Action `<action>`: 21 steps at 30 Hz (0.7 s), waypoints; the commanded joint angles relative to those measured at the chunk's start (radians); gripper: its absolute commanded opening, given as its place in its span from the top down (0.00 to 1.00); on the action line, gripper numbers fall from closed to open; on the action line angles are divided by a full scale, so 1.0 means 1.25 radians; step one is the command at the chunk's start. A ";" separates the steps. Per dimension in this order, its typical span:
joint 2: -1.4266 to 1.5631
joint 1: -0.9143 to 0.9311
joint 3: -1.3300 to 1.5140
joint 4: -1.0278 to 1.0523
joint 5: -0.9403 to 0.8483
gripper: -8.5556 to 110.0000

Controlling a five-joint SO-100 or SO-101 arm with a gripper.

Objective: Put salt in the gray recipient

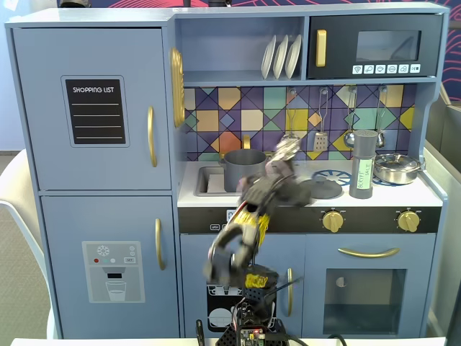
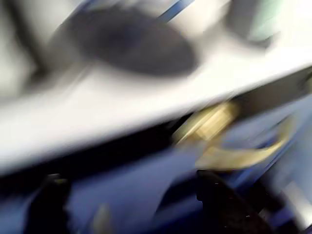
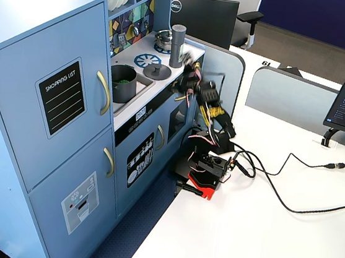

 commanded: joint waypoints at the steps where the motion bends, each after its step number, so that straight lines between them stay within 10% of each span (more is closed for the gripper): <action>1: 0.160 -0.232 0.129 0.228 0.013 0.86; 11: 0.315 -0.416 0.652 0.072 0.005 0.93; 21: 0.324 -0.447 0.677 0.118 0.108 0.92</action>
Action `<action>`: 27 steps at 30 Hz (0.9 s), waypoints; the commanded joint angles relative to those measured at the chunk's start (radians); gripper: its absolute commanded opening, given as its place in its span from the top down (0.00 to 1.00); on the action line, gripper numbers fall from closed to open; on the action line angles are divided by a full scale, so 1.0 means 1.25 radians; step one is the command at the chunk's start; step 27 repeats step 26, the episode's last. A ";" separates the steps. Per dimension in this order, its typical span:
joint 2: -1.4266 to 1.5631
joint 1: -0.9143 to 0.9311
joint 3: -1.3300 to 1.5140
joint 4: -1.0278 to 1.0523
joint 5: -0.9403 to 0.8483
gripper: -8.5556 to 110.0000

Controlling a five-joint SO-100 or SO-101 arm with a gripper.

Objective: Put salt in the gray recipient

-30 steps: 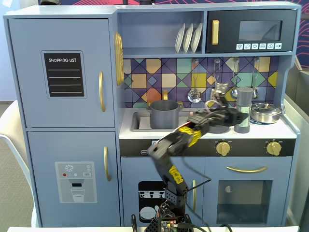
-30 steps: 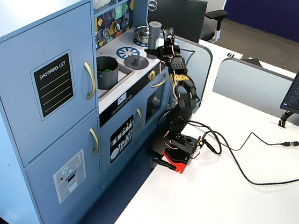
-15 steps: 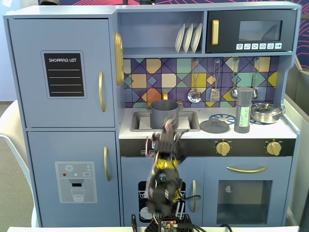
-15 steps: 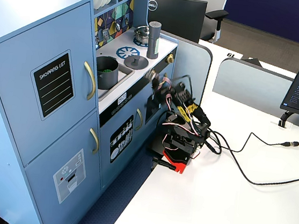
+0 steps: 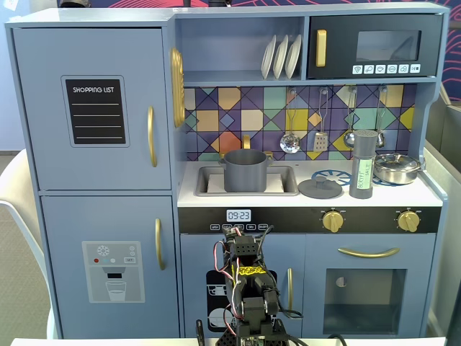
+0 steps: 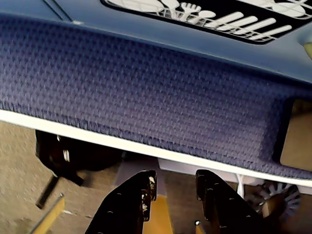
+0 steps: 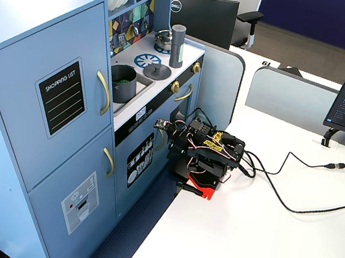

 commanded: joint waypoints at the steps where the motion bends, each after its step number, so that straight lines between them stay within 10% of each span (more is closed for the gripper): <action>1: 0.005 0.013 0.001 0.004 0.039 0.92; 27: 0.005 0.018 0.002 0.004 0.039 0.91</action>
